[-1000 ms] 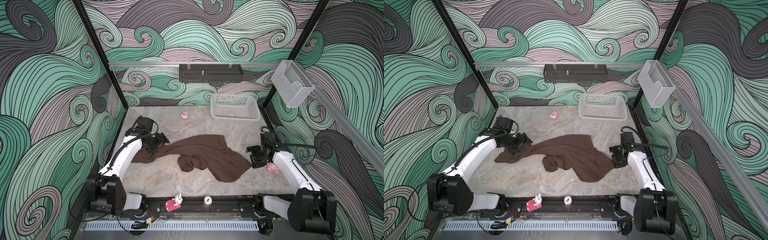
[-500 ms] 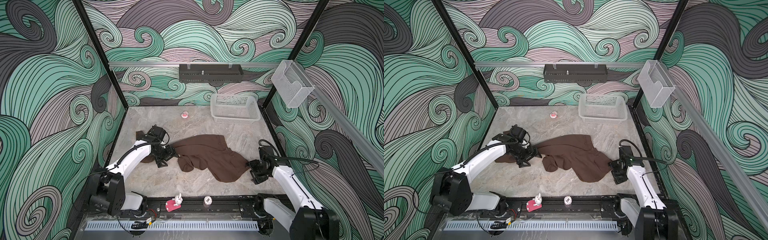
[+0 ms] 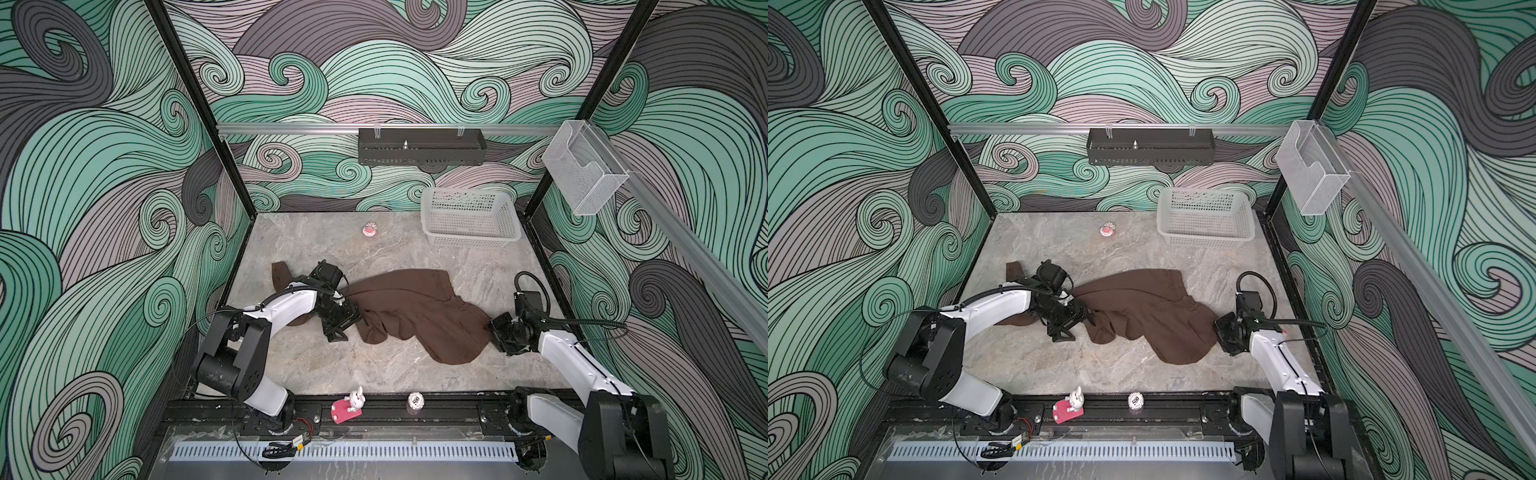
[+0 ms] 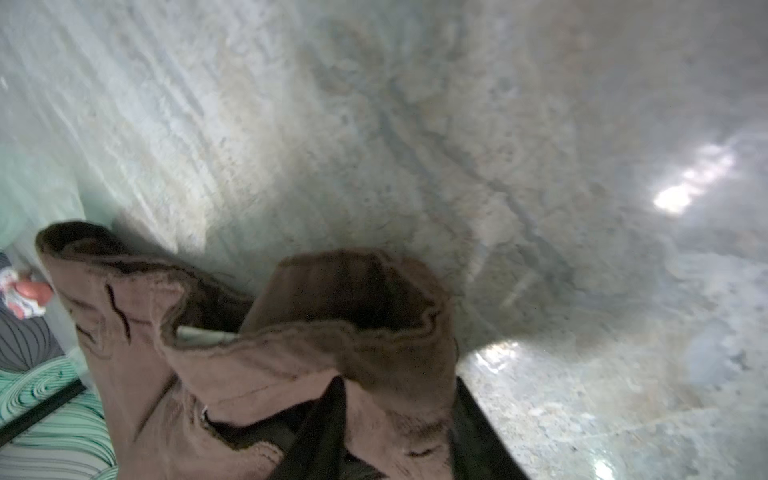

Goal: Fold and stack the trousers

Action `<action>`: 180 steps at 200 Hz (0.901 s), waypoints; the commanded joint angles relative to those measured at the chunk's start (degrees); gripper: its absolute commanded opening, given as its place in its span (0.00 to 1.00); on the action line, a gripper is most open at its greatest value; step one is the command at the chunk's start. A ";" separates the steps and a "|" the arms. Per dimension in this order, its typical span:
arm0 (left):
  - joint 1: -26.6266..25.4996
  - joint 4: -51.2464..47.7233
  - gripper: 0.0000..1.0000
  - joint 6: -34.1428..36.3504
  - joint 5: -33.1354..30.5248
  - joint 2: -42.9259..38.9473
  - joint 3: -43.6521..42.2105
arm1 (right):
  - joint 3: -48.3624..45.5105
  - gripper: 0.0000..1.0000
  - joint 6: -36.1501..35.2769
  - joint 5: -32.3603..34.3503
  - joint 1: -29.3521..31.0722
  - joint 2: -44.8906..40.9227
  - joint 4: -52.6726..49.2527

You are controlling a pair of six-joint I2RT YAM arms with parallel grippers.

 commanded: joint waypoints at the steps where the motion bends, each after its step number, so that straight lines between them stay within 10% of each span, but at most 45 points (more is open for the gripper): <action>1: -0.36 2.65 0.74 0.90 1.57 2.33 -0.74 | 0.88 0.17 -1.24 -1.34 0.30 -0.04 3.40; 36: -0.42 5.58 0.52 0.40 1.85 6.10 -0.05 | 2.08 0.00 -0.67 -1.19 0.29 -1.22 2.01; 118: -1.24 7.59 0.00 -1.11 1.68 10.05 5.44 | 5.57 0.00 3.30 -0.64 0.35 -3.38 0.40; 180: 8.05 -12.38 0.00 -3.20 -17.77 -11.01 14.13 | 10.25 0.00 13.96 5.54 -0.63 -5.02 -2.21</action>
